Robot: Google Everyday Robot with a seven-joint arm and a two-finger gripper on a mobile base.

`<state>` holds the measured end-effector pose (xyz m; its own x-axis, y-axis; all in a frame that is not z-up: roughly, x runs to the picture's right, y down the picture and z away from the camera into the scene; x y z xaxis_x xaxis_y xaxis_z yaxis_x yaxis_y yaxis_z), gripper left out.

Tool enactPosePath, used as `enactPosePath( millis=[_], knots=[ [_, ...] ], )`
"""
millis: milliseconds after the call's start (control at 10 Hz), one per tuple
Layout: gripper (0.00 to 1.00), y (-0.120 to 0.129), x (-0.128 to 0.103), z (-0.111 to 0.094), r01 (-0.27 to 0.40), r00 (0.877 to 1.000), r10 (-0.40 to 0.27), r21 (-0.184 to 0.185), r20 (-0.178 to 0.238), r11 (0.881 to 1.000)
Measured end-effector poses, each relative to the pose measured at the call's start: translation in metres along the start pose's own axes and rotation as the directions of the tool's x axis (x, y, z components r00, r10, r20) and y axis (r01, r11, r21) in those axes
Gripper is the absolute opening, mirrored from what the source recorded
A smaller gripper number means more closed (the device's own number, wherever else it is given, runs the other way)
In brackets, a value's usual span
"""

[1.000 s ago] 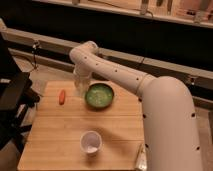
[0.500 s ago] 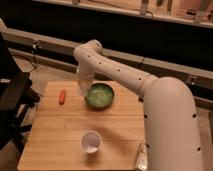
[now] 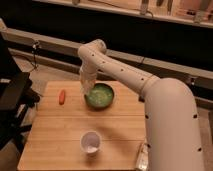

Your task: Place the white sponge in the ceramic bowl

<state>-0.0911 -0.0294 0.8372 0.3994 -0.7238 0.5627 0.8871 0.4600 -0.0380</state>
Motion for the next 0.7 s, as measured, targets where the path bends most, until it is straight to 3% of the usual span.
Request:
enactPosePath(
  millis=[700],
  knots=[
    [0.01,0.012,0.015,-0.002,-0.059,0.998,0.059,0.023,-0.004,0.998]
  ],
)
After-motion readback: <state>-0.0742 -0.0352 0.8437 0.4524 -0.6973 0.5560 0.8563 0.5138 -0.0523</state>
